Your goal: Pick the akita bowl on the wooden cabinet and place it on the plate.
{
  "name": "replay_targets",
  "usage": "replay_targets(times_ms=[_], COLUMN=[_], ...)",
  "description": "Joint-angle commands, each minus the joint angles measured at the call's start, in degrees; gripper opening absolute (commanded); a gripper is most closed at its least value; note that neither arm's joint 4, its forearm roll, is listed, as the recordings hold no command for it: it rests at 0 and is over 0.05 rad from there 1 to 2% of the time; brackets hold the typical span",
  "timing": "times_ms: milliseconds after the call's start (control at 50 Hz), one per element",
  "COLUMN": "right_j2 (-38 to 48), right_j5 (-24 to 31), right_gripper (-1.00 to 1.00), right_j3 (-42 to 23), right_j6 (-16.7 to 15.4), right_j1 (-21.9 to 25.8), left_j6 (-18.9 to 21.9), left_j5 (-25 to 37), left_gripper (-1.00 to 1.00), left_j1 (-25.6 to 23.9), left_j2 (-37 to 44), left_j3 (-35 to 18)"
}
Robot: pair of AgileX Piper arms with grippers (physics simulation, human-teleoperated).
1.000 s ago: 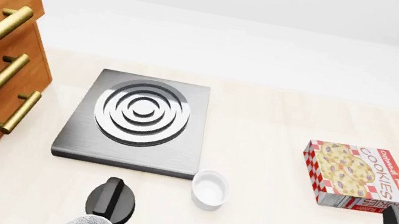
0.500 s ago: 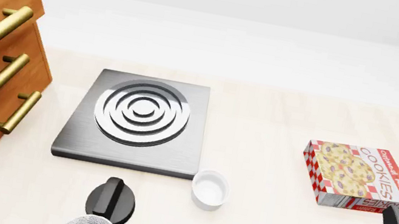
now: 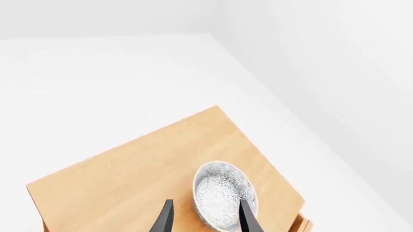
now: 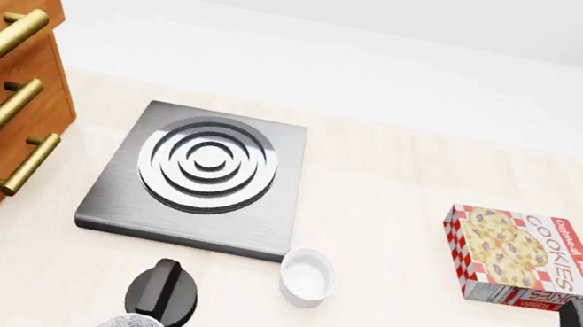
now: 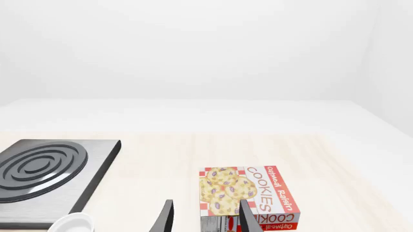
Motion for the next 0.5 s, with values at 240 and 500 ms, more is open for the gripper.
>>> replay_targets(times_ms=[240,500], right_j2=[0.0,0.0], right_j5=[-0.01,0.0], right_gripper=[1.0,1.0], right_j3=[0.0,0.0], right_j6=[0.0,0.0], right_j1=[-0.01,0.0], left_j6=[-1.09,-1.01], left_j5=[-0.47,-1.95], left_gripper=[1.0,1.0], left_j1=[0.75,1.5], left_j2=[4.31,6.93], left_j3=[-1.81,-1.09])
